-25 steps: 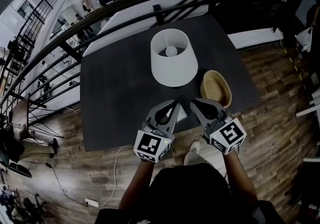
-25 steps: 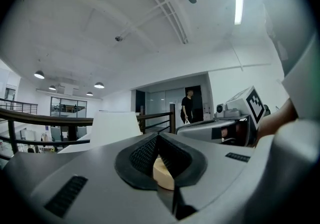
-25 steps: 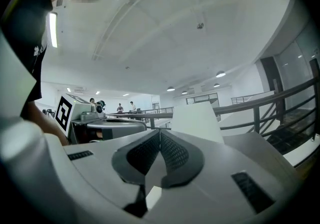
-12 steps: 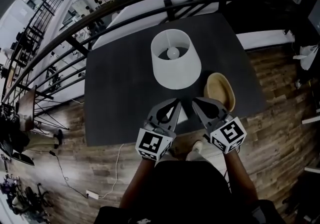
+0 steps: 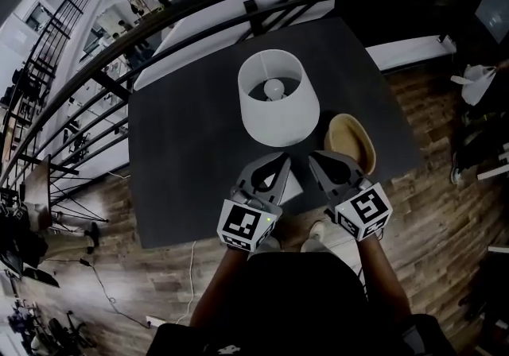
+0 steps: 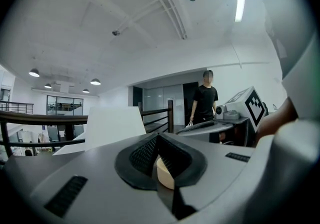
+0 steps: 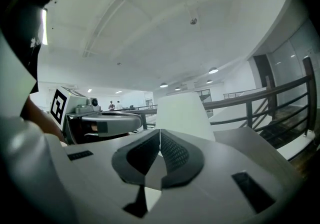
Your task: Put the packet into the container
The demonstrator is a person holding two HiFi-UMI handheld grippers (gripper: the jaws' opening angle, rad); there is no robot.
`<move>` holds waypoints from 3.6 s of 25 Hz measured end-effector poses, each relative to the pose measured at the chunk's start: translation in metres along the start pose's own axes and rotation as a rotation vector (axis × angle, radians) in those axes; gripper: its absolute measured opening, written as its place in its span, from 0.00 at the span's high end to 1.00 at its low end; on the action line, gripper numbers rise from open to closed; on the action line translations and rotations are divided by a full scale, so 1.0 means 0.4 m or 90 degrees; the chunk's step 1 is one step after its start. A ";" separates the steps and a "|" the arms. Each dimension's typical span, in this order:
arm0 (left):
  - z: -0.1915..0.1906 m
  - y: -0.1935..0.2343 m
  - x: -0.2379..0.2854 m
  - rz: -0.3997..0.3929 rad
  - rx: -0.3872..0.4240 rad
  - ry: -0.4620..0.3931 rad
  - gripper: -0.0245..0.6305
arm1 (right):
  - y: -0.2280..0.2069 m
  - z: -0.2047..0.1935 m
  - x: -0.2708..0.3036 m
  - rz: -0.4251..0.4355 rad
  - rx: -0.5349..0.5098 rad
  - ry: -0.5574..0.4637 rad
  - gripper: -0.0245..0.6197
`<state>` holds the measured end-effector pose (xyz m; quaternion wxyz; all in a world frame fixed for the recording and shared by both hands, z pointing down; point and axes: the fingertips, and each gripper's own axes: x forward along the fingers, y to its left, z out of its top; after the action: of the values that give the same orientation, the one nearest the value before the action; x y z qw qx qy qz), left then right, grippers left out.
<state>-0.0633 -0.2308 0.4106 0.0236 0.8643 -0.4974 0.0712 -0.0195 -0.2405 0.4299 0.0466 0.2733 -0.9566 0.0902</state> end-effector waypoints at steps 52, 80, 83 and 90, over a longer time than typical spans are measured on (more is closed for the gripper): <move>-0.015 0.094 -0.090 -0.146 -0.001 -0.037 0.95 | 0.137 -0.689 0.110 -0.158 0.044 0.460 0.22; -0.020 0.110 -0.082 -0.132 -0.006 -0.030 0.95 | 0.119 -0.718 0.117 -0.144 0.012 0.525 0.33; -0.021 0.110 -0.080 -0.132 -0.007 -0.031 0.95 | 0.118 -0.715 0.115 -0.143 0.019 0.525 0.33; -0.018 0.108 -0.071 -0.135 -0.009 -0.034 0.95 | 0.094 -0.670 0.108 -0.164 0.030 0.503 0.33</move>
<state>-0.1154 -0.2273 0.4123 0.0234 0.9134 -0.4044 0.0416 -0.0653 -0.1781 0.6927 0.4146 0.3359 -0.8209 0.2038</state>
